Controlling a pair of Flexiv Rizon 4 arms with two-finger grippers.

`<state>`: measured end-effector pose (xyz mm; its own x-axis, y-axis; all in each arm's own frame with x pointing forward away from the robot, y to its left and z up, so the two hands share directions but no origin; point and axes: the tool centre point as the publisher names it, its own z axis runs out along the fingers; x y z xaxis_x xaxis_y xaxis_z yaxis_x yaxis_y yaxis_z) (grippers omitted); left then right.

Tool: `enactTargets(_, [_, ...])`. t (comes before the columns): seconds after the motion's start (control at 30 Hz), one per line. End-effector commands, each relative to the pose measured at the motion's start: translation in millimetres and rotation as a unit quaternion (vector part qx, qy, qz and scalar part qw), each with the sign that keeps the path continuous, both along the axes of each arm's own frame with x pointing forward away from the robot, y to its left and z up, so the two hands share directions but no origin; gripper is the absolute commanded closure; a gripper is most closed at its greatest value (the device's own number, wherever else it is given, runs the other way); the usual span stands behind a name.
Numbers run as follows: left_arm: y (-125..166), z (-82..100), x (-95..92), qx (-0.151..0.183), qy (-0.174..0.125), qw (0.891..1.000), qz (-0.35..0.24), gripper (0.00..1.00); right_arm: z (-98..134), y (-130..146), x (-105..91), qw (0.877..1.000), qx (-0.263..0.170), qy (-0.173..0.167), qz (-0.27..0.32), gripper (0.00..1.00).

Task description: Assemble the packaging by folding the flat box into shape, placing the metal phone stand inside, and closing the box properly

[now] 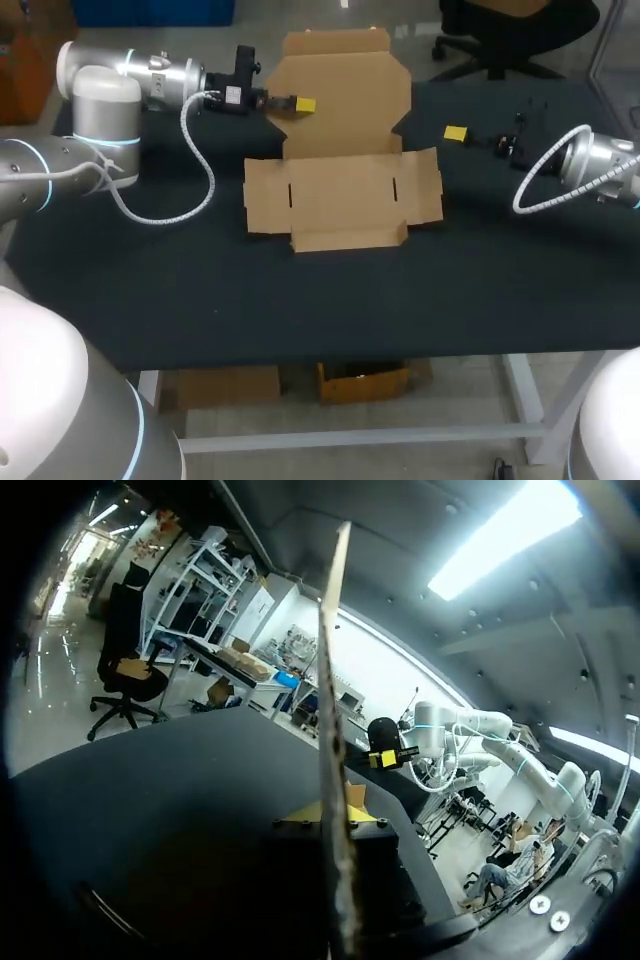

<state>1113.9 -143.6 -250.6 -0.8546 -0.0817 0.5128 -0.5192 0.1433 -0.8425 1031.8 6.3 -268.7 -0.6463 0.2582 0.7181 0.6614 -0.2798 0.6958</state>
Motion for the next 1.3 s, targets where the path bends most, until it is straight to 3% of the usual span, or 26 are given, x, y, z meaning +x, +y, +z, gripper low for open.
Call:
enactTargets(0.03, [1, 1.5, 4.9, -0.006, -0.009, 1.0, -0.001, 1.0, 9, -8, -19.9, 0.998, -0.043, 0.007, -0.045, 1.0])
enactTargets(0.47, [-4, 8.4, 9.3, -0.005, -0.024, 1.0, 0.0, 1.0, 9, -1, -66.6, 0.986, -0.147, -0.024, -0.074, 1.0])
enactTargets(0.57, [-4, 8.4, 9.3, -0.005, -0.024, 1.0, 0.0, 1.0, 10, 8, -80.3, 0.975, -0.2, -0.013, -0.099, 1.0])
enactTargets(1.2, [-4, 8.4, 9.3, -0.005, -0.024, 1.0, 0.0, 1.0, 10, 8, -80.3, 0.975, -0.2, -0.013, -0.099, 1.0])
enactTargets(1.3, [-4, 8.4, 9.3, -0.005, -0.024, 1.0, 0.0, 1.0, 5, 24, -78.3, 0.976, -0.204, -0.018, -0.077, 1.0])
